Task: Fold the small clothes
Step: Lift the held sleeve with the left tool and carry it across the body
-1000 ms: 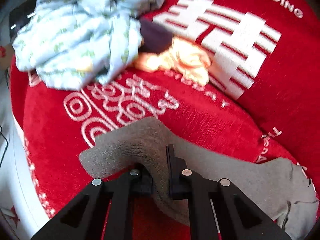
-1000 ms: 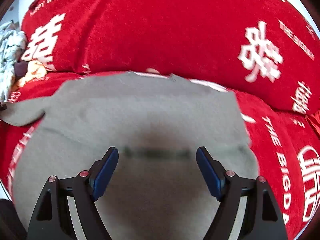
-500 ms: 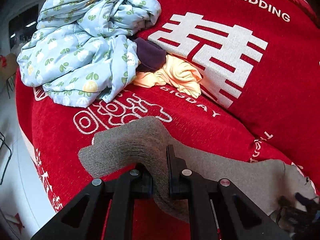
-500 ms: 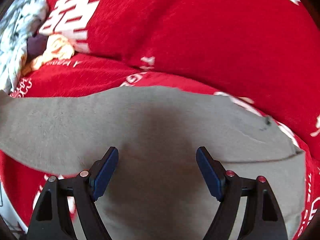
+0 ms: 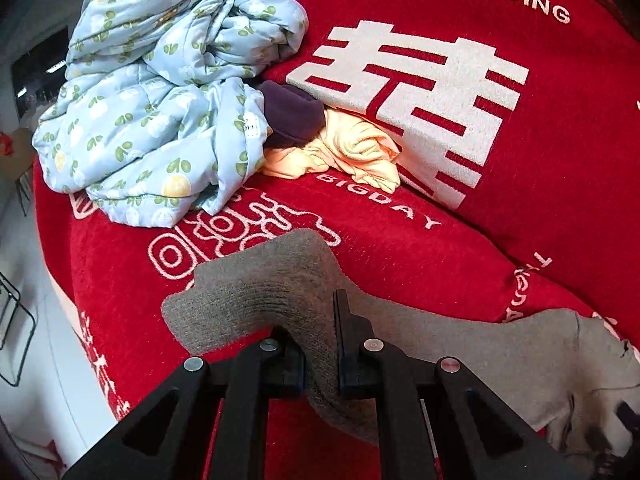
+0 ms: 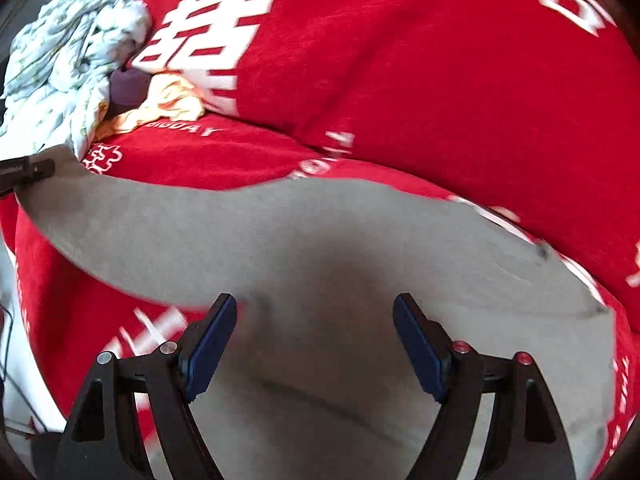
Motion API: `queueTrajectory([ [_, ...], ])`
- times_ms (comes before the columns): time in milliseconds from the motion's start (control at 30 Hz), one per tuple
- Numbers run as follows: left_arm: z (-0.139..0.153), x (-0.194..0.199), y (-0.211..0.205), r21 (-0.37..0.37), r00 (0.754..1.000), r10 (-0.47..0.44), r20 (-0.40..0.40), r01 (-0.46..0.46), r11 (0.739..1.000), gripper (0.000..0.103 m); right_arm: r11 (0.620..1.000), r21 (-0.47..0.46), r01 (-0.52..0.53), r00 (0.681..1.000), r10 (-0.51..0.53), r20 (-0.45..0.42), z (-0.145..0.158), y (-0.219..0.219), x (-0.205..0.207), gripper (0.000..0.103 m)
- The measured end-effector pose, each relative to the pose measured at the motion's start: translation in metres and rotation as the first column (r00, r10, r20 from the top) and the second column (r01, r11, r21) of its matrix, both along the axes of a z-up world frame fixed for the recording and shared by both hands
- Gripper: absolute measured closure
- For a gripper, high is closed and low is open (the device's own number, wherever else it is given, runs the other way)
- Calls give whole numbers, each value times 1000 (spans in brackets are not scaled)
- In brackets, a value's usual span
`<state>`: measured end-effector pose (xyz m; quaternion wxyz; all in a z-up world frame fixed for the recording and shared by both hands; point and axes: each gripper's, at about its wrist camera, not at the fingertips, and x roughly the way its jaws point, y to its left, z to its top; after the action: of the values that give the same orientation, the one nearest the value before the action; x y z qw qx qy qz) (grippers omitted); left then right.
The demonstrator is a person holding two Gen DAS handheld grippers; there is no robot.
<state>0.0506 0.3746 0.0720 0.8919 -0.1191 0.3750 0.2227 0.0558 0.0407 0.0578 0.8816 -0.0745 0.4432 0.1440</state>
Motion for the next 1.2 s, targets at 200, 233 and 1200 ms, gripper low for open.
queueTrajectory([
  [200,3,4,-14,42,1000,-5,-14,6,999,91,992,2,130,991,-130,-21,-6,-86,-30,20],
  [233,4,4,-18,50,1000,-9,-16,10,999,91,990,5,143,989,-143,-28,-9,-94,-34,20],
  [1200,35,39,-187,122,975,-195,-108,207,971,91,974,17,227,974,-227,15,-29,-180,-75,19],
])
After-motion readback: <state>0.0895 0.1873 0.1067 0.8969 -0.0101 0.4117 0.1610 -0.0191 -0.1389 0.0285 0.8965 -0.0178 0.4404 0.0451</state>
